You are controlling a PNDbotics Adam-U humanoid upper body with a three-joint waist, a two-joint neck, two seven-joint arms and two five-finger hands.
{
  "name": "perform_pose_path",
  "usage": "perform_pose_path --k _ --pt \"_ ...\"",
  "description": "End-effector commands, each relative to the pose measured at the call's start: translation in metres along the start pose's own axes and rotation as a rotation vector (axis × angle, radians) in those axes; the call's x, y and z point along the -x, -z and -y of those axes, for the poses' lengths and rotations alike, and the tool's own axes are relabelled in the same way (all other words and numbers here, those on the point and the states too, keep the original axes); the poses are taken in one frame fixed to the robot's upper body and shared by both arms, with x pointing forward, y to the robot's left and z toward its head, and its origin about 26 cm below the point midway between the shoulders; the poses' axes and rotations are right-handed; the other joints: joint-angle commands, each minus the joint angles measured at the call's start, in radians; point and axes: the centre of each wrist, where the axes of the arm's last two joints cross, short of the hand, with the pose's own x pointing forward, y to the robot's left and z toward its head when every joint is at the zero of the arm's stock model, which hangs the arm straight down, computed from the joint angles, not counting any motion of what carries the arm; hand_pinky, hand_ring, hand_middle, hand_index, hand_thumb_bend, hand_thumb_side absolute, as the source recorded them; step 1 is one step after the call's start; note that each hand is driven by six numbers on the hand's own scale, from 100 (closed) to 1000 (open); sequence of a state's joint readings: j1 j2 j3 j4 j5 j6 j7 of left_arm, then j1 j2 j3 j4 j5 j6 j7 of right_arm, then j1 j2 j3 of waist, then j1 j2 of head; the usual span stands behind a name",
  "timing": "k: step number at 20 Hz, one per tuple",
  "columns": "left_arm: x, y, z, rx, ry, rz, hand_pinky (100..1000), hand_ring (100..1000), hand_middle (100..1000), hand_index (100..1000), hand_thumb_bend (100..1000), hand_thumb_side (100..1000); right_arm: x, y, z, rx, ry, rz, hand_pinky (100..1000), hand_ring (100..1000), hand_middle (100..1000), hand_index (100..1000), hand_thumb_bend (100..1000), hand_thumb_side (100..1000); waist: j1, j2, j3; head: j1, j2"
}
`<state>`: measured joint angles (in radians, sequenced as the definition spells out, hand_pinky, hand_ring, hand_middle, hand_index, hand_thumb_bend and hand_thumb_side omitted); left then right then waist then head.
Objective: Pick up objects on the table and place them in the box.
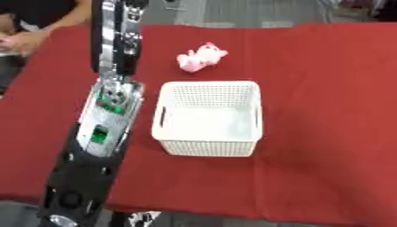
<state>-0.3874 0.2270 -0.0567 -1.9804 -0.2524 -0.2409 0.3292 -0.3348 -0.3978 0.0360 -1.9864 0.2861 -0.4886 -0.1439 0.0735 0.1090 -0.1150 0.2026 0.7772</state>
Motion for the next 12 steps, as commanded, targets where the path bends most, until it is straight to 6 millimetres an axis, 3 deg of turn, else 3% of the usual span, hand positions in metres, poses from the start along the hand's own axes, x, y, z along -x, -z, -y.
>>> perform_pose_path --k 1,2,4,12 --pt "-0.003 0.009 -0.004 0.057 0.041 0.04 427 597 801 875 503 718 -0.003 0.006 0.005 -0.002 -0.011 0.026 600 698 815 804 100 813 -0.003 -0.014 -0.002 0.009 -0.007" --pt "-0.003 0.011 -0.005 0.085 0.064 0.04 420 594 797 865 561 644 -0.003 0.006 0.005 -0.003 -0.011 0.026 599 697 815 802 100 813 -0.002 -0.015 -0.003 0.01 -0.007" --pt "0.0 0.017 -0.009 0.152 0.131 0.024 416 597 799 855 593 602 -0.003 0.006 0.005 -0.006 -0.01 0.026 599 697 815 802 100 813 -0.002 -0.016 -0.006 0.011 -0.007" --pt "0.018 0.048 -0.02 0.552 0.379 -0.032 437 619 798 830 675 583 -0.003 0.006 0.004 -0.016 -0.004 0.025 599 696 815 799 100 813 0.005 -0.021 -0.024 0.017 -0.007"
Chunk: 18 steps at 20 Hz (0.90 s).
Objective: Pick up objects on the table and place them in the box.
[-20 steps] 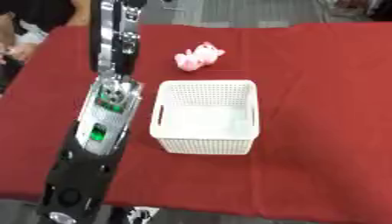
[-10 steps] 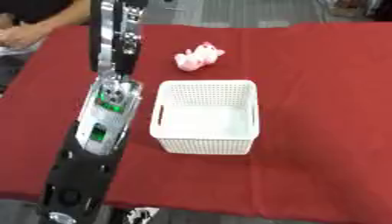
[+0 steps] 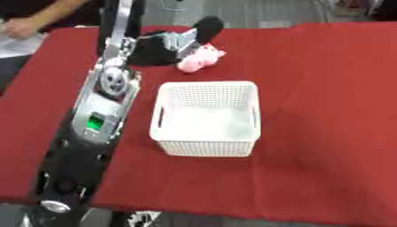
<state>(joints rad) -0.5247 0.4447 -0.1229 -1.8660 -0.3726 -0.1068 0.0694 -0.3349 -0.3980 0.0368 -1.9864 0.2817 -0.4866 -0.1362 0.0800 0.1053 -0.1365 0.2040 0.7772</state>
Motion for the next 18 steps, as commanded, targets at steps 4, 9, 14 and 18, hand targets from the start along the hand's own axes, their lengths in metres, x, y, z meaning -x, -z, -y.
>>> perform_pose_path --k 4,9,14,18 --pt "0.024 0.02 -0.016 0.224 0.127 -0.044 438 621 798 833 676 599 -0.003 0.006 0.004 -0.014 -0.006 0.026 599 696 815 797 100 813 0.003 -0.02 -0.008 0.017 -0.007" --pt "0.043 0.04 -0.015 0.357 0.195 -0.078 446 627 797 836 675 620 -0.003 0.005 0.003 -0.021 -0.002 0.024 599 696 814 796 100 813 0.007 -0.023 -0.016 0.021 -0.007" --pt "0.063 0.054 -0.005 0.444 0.217 -0.113 446 626 795 836 667 632 -0.003 0.005 0.003 -0.025 0.002 0.022 599 696 815 795 100 813 0.011 -0.026 -0.022 0.024 -0.007" --pt "0.075 0.056 0.008 0.481 0.209 -0.132 438 620 795 835 618 661 -0.003 0.005 0.002 -0.025 0.005 0.022 599 697 815 793 100 813 0.013 -0.026 -0.025 0.025 -0.007"
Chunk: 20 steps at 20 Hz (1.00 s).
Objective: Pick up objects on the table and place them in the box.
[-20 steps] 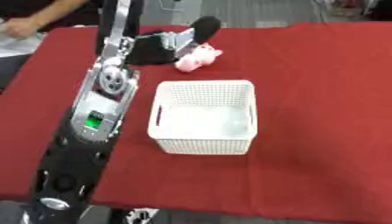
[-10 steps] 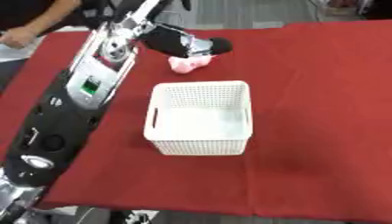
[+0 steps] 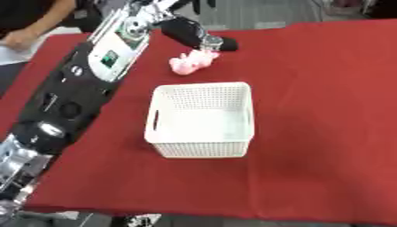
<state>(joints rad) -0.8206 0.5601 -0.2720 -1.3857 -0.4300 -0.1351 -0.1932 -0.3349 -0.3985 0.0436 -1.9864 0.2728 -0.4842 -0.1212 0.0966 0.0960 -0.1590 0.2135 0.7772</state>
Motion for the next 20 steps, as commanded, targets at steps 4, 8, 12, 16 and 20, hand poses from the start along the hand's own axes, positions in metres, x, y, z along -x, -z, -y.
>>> perform_pose_path --k 4,8,12,16,20 --pt "0.013 0.011 0.016 0.052 0.003 -0.019 445 622 794 833 600 681 -0.003 0.006 0.003 -0.012 -0.004 0.026 600 697 815 793 100 814 -0.002 -0.016 -0.007 0.016 -0.007" --pt "0.027 0.013 0.031 0.122 0.03 -0.059 453 625 794 834 598 689 -0.003 0.006 0.003 -0.015 -0.004 0.028 600 697 815 793 100 814 -0.001 -0.015 -0.009 0.017 -0.007" --pt "0.039 0.014 0.043 0.155 0.039 -0.094 456 625 794 834 592 696 -0.003 0.006 0.003 -0.018 -0.003 0.028 600 697 815 792 100 814 0.0 -0.013 -0.01 0.017 -0.007" --pt "0.051 0.014 0.05 0.187 0.072 -0.126 470 631 790 835 597 693 -0.003 0.006 0.003 -0.021 -0.002 0.029 600 697 815 791 100 814 0.0 -0.011 -0.01 0.016 -0.007" --pt "0.062 0.016 0.05 0.181 0.099 -0.161 472 632 788 835 598 692 -0.003 0.006 0.003 -0.024 -0.002 0.029 600 697 815 791 100 814 0.001 -0.011 -0.011 0.014 -0.007"
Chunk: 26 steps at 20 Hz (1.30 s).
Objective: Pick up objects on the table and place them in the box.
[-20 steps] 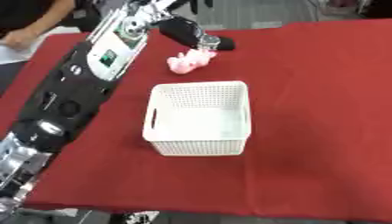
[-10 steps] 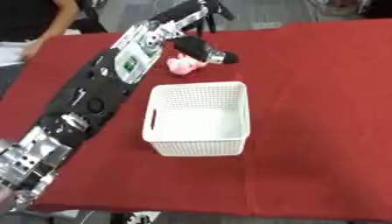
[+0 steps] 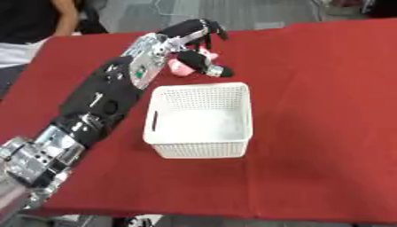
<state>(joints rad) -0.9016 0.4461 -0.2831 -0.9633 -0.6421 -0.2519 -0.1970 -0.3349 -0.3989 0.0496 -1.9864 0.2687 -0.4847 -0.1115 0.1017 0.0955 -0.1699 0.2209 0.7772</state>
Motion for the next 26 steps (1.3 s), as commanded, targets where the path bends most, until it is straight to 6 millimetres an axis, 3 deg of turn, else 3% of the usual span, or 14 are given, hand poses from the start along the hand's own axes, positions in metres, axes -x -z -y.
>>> perform_pose_path --k 1,11,22,26 --pt "0.008 0.002 -0.017 -0.036 0.042 -0.023 479 635 786 835 601 690 -0.003 0.006 0.004 -0.013 -0.01 0.028 600 697 815 790 100 814 -0.004 -0.01 -0.001 0.007 -0.007" --pt "0.022 0.006 -0.027 -0.063 0.108 -0.09 491 640 780 834 608 683 -0.003 0.005 0.004 -0.021 -0.01 0.023 601 698 815 788 103 813 0.005 -0.012 -0.005 0.005 -0.007" --pt "0.033 0.008 0.01 -0.04 0.077 -0.187 493 639 777 830 598 684 -0.003 0.006 0.003 -0.028 -0.001 0.029 602 699 816 786 106 814 0.013 -0.008 -0.03 0.012 -0.007" --pt "0.038 0.008 0.014 -0.048 0.091 -0.232 498 640 774 829 599 676 -0.004 0.007 0.002 -0.032 0.004 0.032 601 699 815 785 108 813 0.016 -0.008 -0.042 0.016 -0.007"
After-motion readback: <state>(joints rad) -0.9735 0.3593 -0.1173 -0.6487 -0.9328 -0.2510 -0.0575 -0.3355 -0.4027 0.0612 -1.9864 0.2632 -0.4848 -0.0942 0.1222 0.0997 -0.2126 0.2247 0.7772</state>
